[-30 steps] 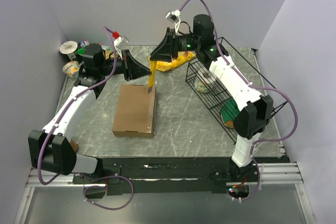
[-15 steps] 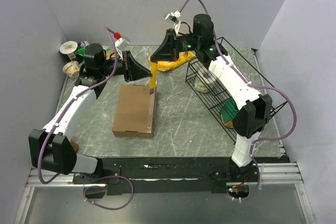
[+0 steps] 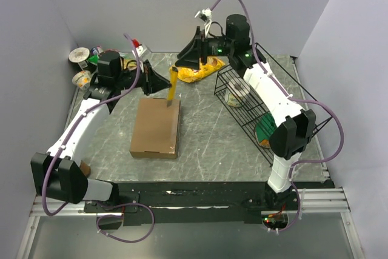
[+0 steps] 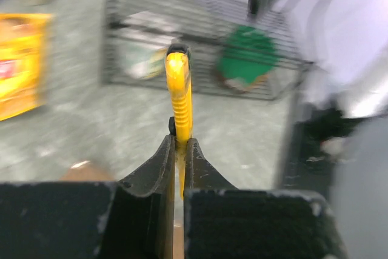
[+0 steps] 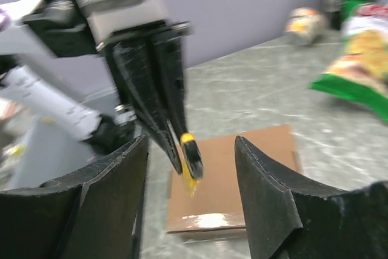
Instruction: Unpack the express box
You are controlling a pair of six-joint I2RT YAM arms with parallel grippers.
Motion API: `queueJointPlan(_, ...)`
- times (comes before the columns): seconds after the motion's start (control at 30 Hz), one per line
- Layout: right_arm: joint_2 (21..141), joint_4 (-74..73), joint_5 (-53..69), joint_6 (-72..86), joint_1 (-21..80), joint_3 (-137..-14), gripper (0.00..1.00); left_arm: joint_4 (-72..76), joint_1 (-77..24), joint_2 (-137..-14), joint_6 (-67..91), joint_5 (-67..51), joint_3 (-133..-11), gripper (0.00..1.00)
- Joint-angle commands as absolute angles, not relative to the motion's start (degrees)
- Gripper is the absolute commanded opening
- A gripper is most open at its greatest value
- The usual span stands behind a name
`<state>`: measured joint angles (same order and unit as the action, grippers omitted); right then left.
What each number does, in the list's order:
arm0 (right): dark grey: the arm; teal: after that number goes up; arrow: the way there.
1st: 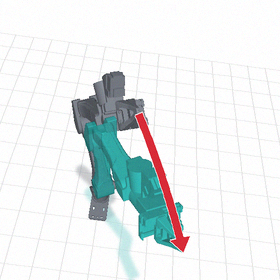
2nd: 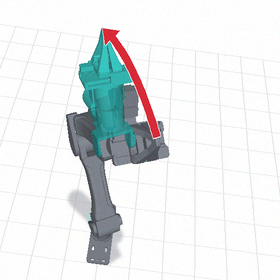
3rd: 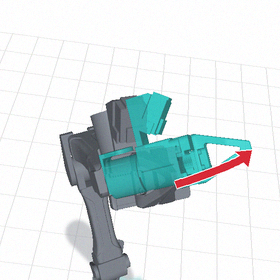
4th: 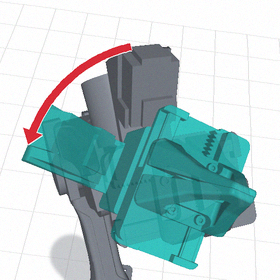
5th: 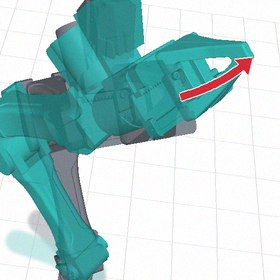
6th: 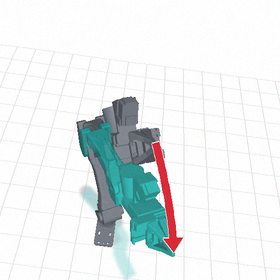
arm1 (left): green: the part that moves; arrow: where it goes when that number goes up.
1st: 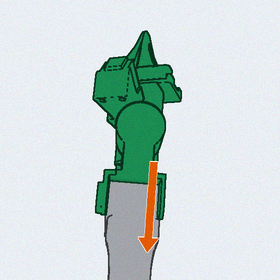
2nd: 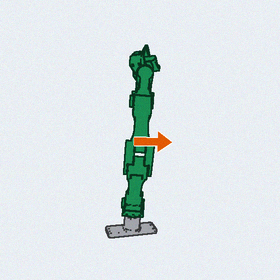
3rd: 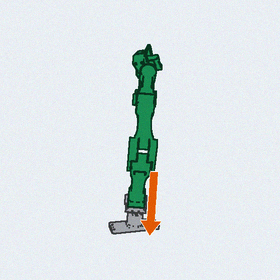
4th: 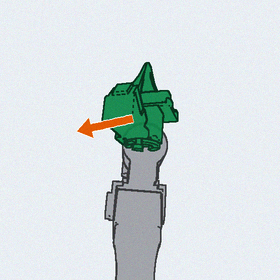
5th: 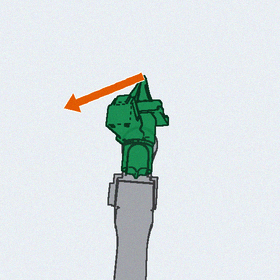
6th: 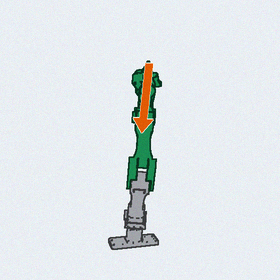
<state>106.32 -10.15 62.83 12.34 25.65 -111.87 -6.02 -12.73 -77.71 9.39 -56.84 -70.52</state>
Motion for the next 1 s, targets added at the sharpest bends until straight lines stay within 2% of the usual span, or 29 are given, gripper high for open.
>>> queueJointPlan(0.0, 104.6, -13.2, 54.2, 8.4, 22.9, -113.0, 0.67, -23.9, -15.7, -73.7, -17.8, -39.7, -72.9, 0.01)
queueJointPlan(0.07, 103.5, -14.3, 52.2, 7.3, 22.1, -111.5, 0.67, -25.0, -18.4, -71.4, -28.7, -26.0, -67.7, 0.01)
queueJointPlan(0.17, 102.4, -15.9, 50.2, 6.0, 21.4, -107.8, 0.66, -16.8, -22.4, -66.4, -34.2, -12.2, -57.6, 0.01)
queueJointPlan(0.27, 102.1, -17.6, 48.8, 4.3, 20.9, -106.2, 0.66, -10.4, -27.1, -63.8, -38.0, -5.0, -50.7, 0.01)
queueJointPlan(0.5, 102.0, -21.3, 45.9, 1.3, 20.8, -102.8, 0.67, -4.0, -35.9, -63.5, -42.8, 3.0, -39.9, 0.01)
queueJointPlan(0.63, 100.6, -21.0, 43.8, 1.1, 20.9, -98.1, 0.67, -3.4, -37.2, -63.2, -43.5, 2.4, -37.5, 0.01)
queueJointPlan(0.73, 99.6, -19.9, 44.1, 0.8, 20.9, -93.7, 0.67, -7.6, -37.1, -62.9, -41.1, -2.5, -39.2, 0.2)
queueJointPlan(0.77, 99.4, -19.9, 44.2, 0.5, 21.1, -92.1, 0.67, -8.4, -37.0, -62.6, -39.4, -3.6, -40.2, 0.33)
queueJointPlan(0.83, 99.3, -20.0, 44.6, 0.5, 21.3, -91.0, 0.67, -9.7, -36.6, -60.5, -39.1, -5.6, -40.7, 0.43)
queueJointPlan(0.87, 99.3, -20.1, 45.0, 0.4, 21.4, -90.0, 0.67, -10.3, -36.1, -59.5, -40.2, -8.8, -41.1, 0.52)
queueJointPlan(0.97, 99.6, -20.3, 47.0, -1.1, 21.4, -88.7, 0.67, -12.6, -34.8, -56.8, -40.4, -12.9, -43.6, 0.62)
